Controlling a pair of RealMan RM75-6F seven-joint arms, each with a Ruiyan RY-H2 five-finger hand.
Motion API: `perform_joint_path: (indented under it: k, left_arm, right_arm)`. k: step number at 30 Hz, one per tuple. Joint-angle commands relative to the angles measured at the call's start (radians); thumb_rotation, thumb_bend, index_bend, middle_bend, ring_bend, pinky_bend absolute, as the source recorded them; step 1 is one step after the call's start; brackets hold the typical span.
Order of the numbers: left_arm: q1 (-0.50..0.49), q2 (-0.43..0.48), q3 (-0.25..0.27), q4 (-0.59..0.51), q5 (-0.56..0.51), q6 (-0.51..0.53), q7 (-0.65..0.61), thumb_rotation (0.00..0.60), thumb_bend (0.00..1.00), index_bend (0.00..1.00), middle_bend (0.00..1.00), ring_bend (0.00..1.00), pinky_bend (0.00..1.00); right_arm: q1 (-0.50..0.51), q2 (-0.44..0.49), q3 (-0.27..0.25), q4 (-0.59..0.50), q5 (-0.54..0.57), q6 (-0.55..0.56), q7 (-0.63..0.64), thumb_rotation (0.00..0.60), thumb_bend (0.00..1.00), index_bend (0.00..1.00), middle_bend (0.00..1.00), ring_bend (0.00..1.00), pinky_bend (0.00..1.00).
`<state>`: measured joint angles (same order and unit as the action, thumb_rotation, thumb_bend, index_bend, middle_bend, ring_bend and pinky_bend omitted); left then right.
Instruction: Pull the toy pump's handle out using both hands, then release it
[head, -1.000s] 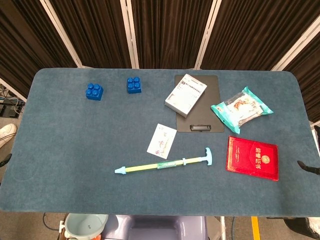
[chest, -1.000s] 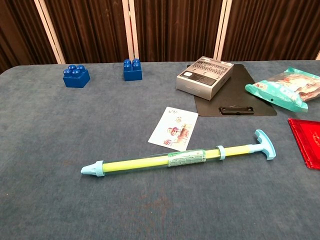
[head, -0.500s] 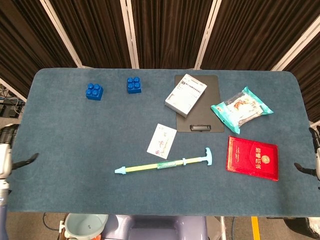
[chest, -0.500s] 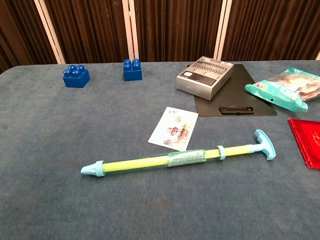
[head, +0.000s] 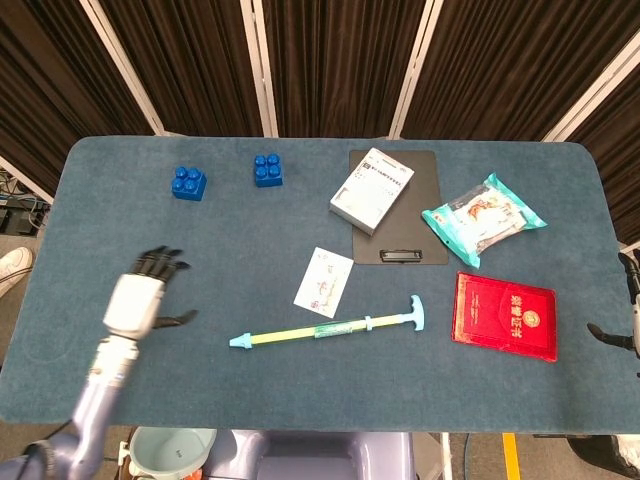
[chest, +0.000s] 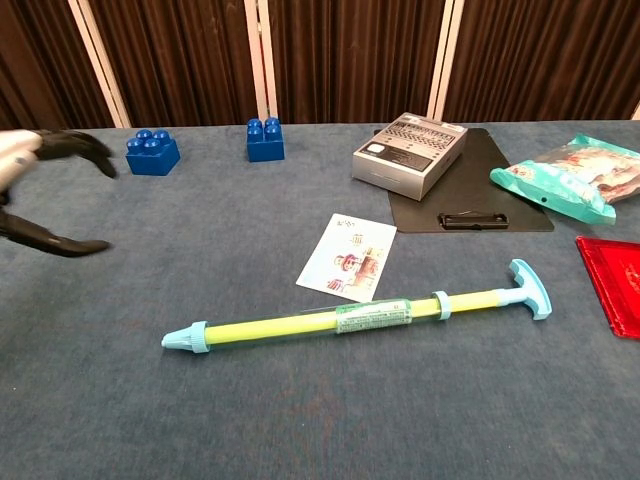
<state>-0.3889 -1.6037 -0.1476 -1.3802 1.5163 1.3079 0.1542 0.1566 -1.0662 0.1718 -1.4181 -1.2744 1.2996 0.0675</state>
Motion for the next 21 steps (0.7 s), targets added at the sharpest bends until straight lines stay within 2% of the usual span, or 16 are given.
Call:
perform_joint_path:
  k: [1,5,11,21]
  left_arm:
    - [-0.037,-0.081,0.023,0.033,0.036,-0.011,-0.002,0.6,0.08,0.38,0.19,0.13,0.14]
    - [-0.056,-0.134,0.057,0.053,0.064,-0.027,-0.033,0.6,0.07,0.4,0.2,0.13,0.14]
    - [-0.047,-0.159,0.098,0.075,0.07,-0.033,-0.002,0.6,0.07,0.4,0.2,0.13,0.14]
    - [-0.033,-0.273,0.122,0.281,0.093,0.016,0.016,0.6,0.09,0.43,0.21,0.13,0.14]
  right_arm:
    - [-0.001,0.003,-0.002,0.0,-0.003,0.0,0.003,0.6,0.0,0.04,0.0,0.0,0.0]
    - [-0.01,0.012,0.0,-0.005,0.001,0.011,0.015,0.6,0.01,0.04,0.0,0.0,0.0]
    - [-0.025,0.027,0.005,-0.013,0.007,0.032,0.033,0.6,0.01,0.04,0.0,0.0,0.0]
    - [-0.036,0.042,0.001,-0.027,-0.002,0.039,0.05,0.6,0.0,0.04,0.0,0.0,0.0]
